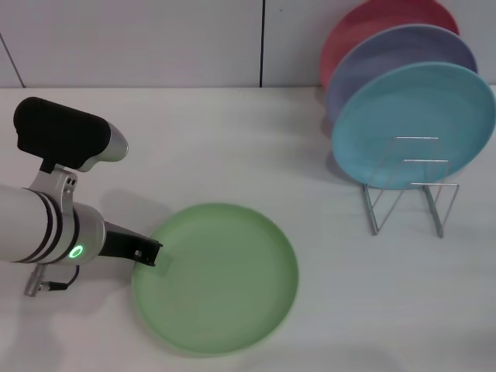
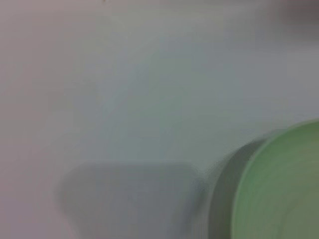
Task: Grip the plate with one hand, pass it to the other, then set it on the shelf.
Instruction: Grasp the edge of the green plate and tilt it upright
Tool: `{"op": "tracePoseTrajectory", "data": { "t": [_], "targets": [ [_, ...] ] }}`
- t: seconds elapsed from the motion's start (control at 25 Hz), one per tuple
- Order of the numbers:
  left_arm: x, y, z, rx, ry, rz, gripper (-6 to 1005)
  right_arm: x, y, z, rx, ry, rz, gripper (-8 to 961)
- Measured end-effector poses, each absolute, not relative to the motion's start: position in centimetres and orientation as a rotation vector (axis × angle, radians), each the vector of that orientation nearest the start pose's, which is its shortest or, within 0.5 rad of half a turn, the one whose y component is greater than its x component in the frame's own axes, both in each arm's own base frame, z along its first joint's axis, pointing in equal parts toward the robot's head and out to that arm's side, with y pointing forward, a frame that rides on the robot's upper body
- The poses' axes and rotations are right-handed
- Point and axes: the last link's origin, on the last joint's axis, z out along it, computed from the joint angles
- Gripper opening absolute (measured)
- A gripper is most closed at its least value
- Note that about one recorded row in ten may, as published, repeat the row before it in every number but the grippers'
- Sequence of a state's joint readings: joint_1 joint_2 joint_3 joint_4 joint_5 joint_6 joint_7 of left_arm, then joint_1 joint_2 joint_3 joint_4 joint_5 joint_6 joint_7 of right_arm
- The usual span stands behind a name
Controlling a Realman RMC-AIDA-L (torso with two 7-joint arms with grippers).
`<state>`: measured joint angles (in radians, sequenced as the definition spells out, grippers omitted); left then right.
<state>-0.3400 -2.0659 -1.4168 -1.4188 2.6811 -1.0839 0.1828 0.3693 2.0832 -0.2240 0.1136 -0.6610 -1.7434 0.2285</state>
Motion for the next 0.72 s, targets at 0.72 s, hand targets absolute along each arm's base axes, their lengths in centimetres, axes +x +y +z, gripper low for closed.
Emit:
{"op": "tracePoseTrajectory", "data": {
  "t": [0.72],
  "targets": [
    [-17.7, 34.1, -1.5, -2.292, -0.892, 0.107, 34, 33.3, 25.2, 8.4, -0.948, 0.205, 0.999, 820]
  ]
}}
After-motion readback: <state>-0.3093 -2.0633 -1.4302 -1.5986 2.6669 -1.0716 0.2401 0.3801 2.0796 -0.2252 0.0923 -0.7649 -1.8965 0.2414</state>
